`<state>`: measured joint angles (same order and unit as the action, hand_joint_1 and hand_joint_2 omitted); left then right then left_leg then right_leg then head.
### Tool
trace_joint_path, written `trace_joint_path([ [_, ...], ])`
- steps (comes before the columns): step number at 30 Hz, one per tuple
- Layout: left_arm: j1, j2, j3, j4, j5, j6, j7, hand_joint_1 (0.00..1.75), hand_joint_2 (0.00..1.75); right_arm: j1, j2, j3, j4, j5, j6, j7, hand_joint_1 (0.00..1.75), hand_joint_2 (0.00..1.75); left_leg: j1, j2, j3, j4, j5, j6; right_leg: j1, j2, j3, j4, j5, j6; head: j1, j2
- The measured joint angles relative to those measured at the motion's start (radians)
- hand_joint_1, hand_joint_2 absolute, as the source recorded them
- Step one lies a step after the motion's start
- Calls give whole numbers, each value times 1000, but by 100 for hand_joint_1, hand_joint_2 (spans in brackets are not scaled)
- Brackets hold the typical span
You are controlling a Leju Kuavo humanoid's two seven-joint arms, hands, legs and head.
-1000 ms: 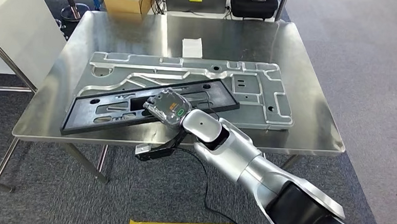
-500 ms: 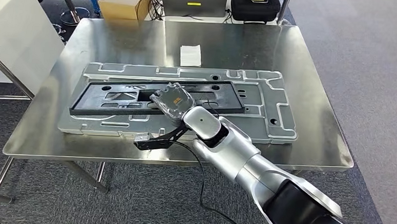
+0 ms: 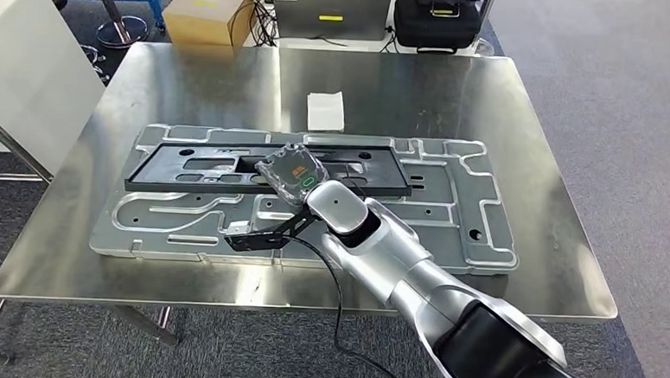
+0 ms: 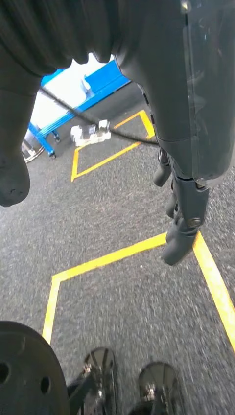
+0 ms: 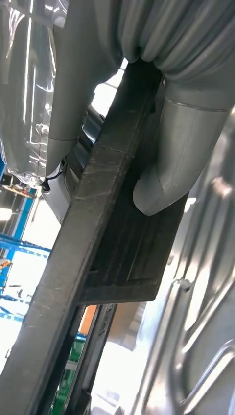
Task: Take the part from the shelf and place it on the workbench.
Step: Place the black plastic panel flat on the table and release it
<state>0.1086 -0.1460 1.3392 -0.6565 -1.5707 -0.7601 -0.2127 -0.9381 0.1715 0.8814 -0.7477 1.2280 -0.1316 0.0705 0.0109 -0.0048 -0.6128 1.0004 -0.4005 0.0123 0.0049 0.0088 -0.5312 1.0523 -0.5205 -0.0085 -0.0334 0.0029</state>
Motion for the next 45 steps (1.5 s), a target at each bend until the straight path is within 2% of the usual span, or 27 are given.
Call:
trace_joint_path([
  [1,-1,1,0,3,0,2,0,0,175,-2,1,-2,3,0,0,0,175,175,2,0,9,-3,-4,4,-2,-1,-27,50,-13,5,1,0],
  [3,-5,3,-1,10,0,9,0,0,175,-5,2,-5,9,-1,0,0,175,175,2,0,22,-4,-16,10,-7,-3,-113,178,-56,13,3,0],
  [5,-8,4,-3,19,0,16,0,0,175,-1,2,-5,17,-1,1,-1,175,175,2,-2,39,-4,-32,9,-11,-4,-181,243,-80,16,3,0],
  [6,-8,5,-4,24,0,18,0,0,175,0,2,-5,21,-1,1,-2,175,175,2,-3,51,-4,-41,8,-13,-4,-191,227,-64,16,3,0],
  [7,-8,5,-6,29,0,19,1,0,175,1,2,-5,24,-1,1,-3,175,175,2,-3,64,-4,-51,6,-13,-4,-185,179,-26,14,3,0],
  [9,-10,5,-8,36,0,23,1,0,175,0,2,-6,31,-2,1,-4,175,175,1,-4,84,-1,-69,-2,-11,-5,-155,49,77,6,2,0],
  [10,-11,6,-9,40,0,25,1,0,175,-1,2,-6,34,-2,1,-5,175,175,0,-5,89,0,-77,-8,-8,-6,-146,2,110,1,3,0],
  [11,-12,7,-10,43,0,27,1,0,175,-1,2,-7,37,-2,2,-6,175,175,-1,-5,91,1,-84,-15,-5,-6,-143,-23,129,-6,2,0],
  [12,-13,9,-10,46,0,29,1,0,175,0,2,-7,40,-2,2,-6,175,175,-1,-5,94,3,-87,-22,-2,-5,-143,-30,128,-12,3,0],
  [14,-14,13,-11,50,0,31,2,0,175,1,4,-7,43,-2,2,-8,87,87,0,-4,98,12,-96,-34,-4,-3,-134,-34,130,-24,4,0],
  [16,-16,16,-12,56,0,31,2,0,175,-2,7,-8,45,-3,1,-8,0,0,2,-2,72,77,-124,-43,-7,-2,-119,-38,124,-36,3,0],
  [19,-18,17,-12,61,0,32,1,0,175,-1,9,-9,50,-3,1,-10,0,0,4,-1,-33,261,-199,-51,-3,-3,-104,-38,111,-46,1,0],
  [20,-18,18,-12,62,0,32,2,0,175,0,9,-9,53,-3,2,-10,0,0,4,-1,-57,290,-205,-52,-1,-2,-101,-37,107,-47,1,0],
  [21,-18,18,-12,62,0,32,2,0,175,1,9,-9,55,-3,2,-10,0,0,4,-1,-63,282,-190,-50,1,-2,-97,-35,103,-48,1,0],
  [22,-18,18,-12,62,0,32,2,0,175,2,9,-9,56,-3,2,-11,0,0,3,-1,-52,238,-155,-46,3,-1,-93,-34,100,-48,1,0],
  [24,-18,20,-12,63,0,32,2,0,175,1,10,-9,57,-3,2,-10,0,0,-1,-1,-2,100,-77,-32,7,0,-84,-31,94,-47,1,0],
  [25,-19,21,-13,63,0,32,2,0,175,1,10,-9,57,-3,2,-10,0,0,-4,-1,16,49,-62,-26,8,1,-83,-31,92,-45,2,0],
  [26,-19,22,-13,64,0,32,2,0,131,1,11,-9,58,-3,2,-10,0,0,-8,-1,26,21,-55,-19,8,1,-83,-30,91,-41,2,0],
  [29,-18,26,-13,65,0,32,2,0,0,0,11,-9,59,-3,1,-11,0,0,-8,0,34,5,-40,-4,9,1,-83,-30,88,-23,1,0],
  [31,-19,25,-13,67,0,31,1,0,0,-5,12,-10,59,-4,1,-12,0,0,-1,2,41,-8,-27,4,9,0,-96,7,59,-11,4,0],
  [34,-20,25,-13,69,0,31,1,0,0,-5,11,-11,62,-5,0,-14,0,0,1,3,42,-12,-23,7,-2,-3,-180,188,-34,6,6,0],
  [35,-20,25,-13,69,0,30,1,0,0,-2,10,-11,64,-6,0,-14,0,0,1,3,41,-12,-23,7,-6,-3,-203,235,-48,11,6,0],
  [36,-20,25,-13,69,0,30,1,0,0,0,10,-11,66,-7,0,-15,0,0,2,3,41,-11,-24,6,-10,-4,-209,247,-42,14,6,0],
  [37,-20,25,-13,69,0,30,1,0,0,0,9,-11,67,-8,0,-15,0,0,2,3,41,-9,-25,5,-14,-4,-194,218,-18,17,6,0],
  [39,-20,25,-13,70,0,28,1,0,0,-2,9,-11,69,-9,0,-17,0,0,3,2,41,-3,-30,-3,-19,-7,-124,83,43,18,6,0],
  [41,-20,25,-12,70,0,27,1,0,0,-4,9,-12,69,-11,0,-18,0,0,1,1,38,6,-36,-15,-18,-7,-78,-10,70,9,5,0],
  [45,-19,24,-5,70,0,21,0,0,0,-4,8,-12,69,-14,1,-19,0,0,4,0,33,18,-46,-37,-15,-6,-76,-25,79,-18,4,0],
])
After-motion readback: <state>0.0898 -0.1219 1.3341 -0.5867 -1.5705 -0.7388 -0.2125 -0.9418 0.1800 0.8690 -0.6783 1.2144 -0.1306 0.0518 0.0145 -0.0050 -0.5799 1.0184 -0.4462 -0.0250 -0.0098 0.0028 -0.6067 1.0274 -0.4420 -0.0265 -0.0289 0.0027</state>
